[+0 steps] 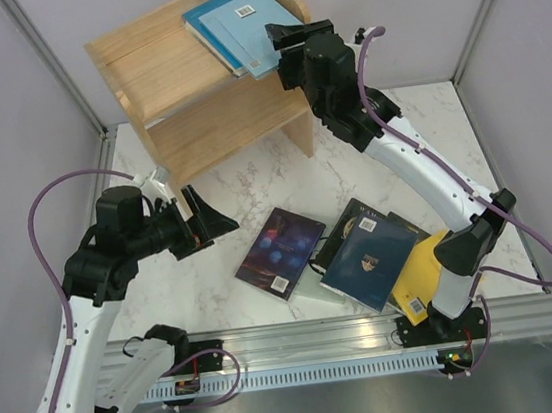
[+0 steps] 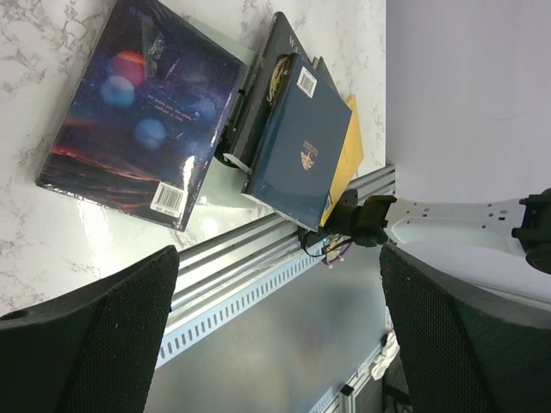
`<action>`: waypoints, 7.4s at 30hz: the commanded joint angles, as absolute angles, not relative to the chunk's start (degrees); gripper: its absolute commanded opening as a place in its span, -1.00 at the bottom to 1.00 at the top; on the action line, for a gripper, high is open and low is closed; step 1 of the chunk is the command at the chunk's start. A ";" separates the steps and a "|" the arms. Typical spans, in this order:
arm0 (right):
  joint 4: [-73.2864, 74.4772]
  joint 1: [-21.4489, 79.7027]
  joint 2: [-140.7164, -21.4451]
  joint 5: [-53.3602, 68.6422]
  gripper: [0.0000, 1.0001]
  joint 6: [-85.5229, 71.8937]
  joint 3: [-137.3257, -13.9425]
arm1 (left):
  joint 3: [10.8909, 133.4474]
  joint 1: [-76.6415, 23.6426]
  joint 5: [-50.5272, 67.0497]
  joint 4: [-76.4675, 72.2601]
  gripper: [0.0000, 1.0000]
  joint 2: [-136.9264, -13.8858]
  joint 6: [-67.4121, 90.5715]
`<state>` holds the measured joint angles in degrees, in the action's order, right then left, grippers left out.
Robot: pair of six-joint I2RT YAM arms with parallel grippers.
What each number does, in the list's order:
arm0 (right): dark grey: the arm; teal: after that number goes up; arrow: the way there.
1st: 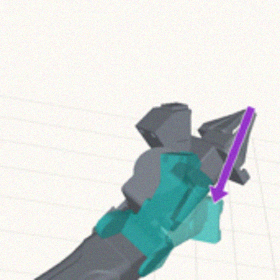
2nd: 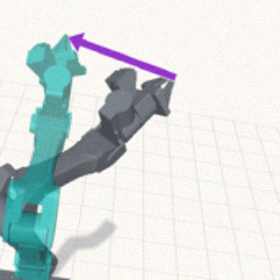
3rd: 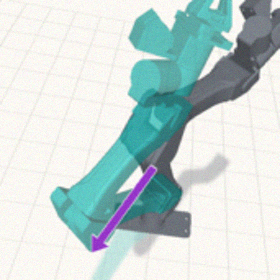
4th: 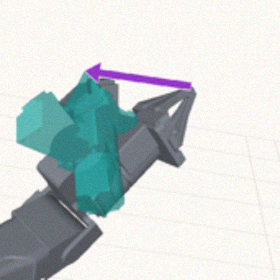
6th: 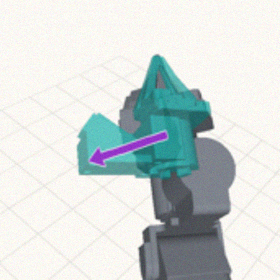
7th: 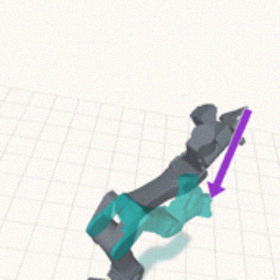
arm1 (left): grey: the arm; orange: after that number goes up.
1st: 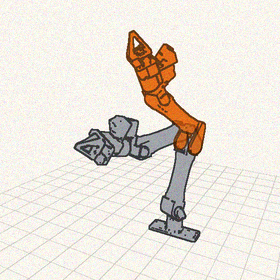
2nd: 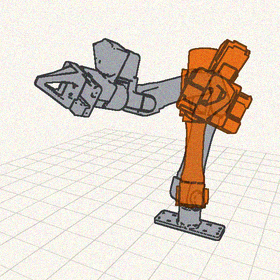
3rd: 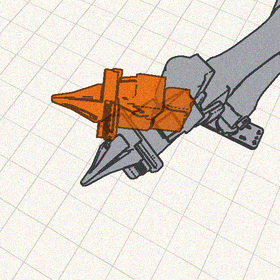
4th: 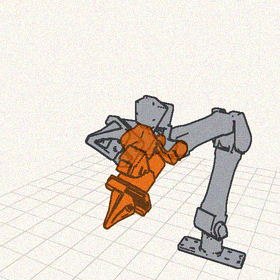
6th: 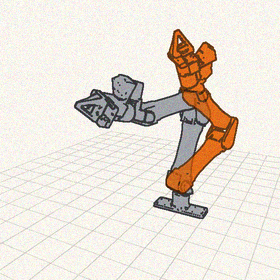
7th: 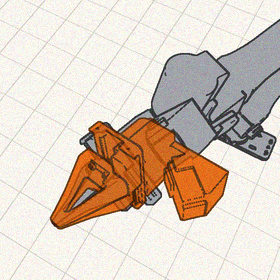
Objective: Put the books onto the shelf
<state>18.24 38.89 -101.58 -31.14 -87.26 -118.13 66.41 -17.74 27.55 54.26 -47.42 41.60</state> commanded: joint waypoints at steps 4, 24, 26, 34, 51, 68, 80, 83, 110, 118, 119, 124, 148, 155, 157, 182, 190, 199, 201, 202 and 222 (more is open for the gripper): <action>18.11 39.02 -93.80 -33.66 0.76 -84.12 -110.93 | 68.38 -17.67 27.77 54.23 1.00 -48.07 37.71; 17.32 36.39 -87.80 -29.62 0.30 -80.95 -101.51 | 66.45 -17.58 29.09 53.09 1.00 -49.48 37.62; 16.53 36.30 -88.50 -29.18 0.08 -81.04 -101.60 | 66.36 -17.67 29.09 53.09 1.00 -49.57 37.62; 15.73 36.04 -92.55 -27.51 -0.50 -80.68 -105.90 | 66.44 -17.58 28.83 53.09 1.00 -49.57 37.62; 15.38 35.95 -101.94 -25.66 -0.95 -82.70 -115.13 | 67.15 -17.58 28.04 52.82 1.00 -50.36 36.83; 14.85 34.64 -88.20 -26.72 0.96 -76.12 -100.33 | 66.01 -17.58 28.83 52.82 0.99 -50.98 35.95; 17.40 37.76 -70.05 -3.53 0.96 -67.14 -65.80 | 51.95 -17.67 30.76 43.96 1.00 -54.75 37.00; 16.79 47.09 -68.91 -4.91 0.96 -69.69 -55.83 | 51.24 -17.67 29.27 41.40 1.00 -58.61 35.16; -3.60 61.61 -73.47 -10.54 0.96 -88.24 -28.21 | 47.47 -17.84 30.85 16.26 1.00 -92.90 31.37; -7.55 62.49 -84.00 -13.09 0.96 -88.59 -30.32 | 41.23 -20.65 34.01 12.57 1.00 -92.37 36.38; -8.25 62.49 -84.89 -13.18 0.96 -88.68 -30.50 | 40.00 -20.74 34.62 11.44 0.99 -92.37 37.52; -9.41 62.49 -87.54 -14.76 0.96 -89.38 -30.94 | 37.01 -21.09 37.96 10.02 1.00 -90.27 39.99; 9.67 54.68 -55.38 -13.66 -1.00 -68.91 -46.39 | 40.95 -18.12 43.33 19.86 1.00 -61.26 42.89; 6.07 49.39 -59.14 7.52 -1.00 -66.97 -56.15 | 40.25 -12.93 48.60 14.51 1.00 -59.51 44.38; 3.53 49.39 -61.25 10.36 -1.00 -67.58 -58.09 | 40.43 -11.26 50.00 12.23 1.00 -58.72 45.96; -18.19 39.20 -62.22 16.70 -0.89 -79.10 -43.07 | 40.25 -8.09 58.10 -13.36 -0.95 -60.73 72.42; -9.85 39.11 -60.39 12.84 0.96 -79.36 -44.22 | 43.41 -8.00 54.15 -13.36 -0.95 -63.81 75.32; -9.41 45.08 -45.98 2.92 0.96 -92.45 -25.15 | 45.09 -8.09 48.52 -13.53 -0.95 -66.18 76.64; -11.49 47.80 -44.48 -1.65 0.96 -94.73 -22.34 | 44.48 -8.17 47.29 -13.54 -0.95 -66.44 77.08; -12.82 48.51 -44.39 -3.15 0.96 -96.66 -21.37 | 44.21 -8.17 46.85 -13.62 -0.95 -66.45 77.60; -40.78 52.82 -71.37 -7.38 0.91 -95.36 -34.27 | 42.10 -8.53 44.91 -14.33 -0.95 -68.73 80.42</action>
<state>-30.98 52.47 -70.96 -4.80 -95.79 -29.76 41.63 -7.35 40.42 -9.96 -68.97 78.81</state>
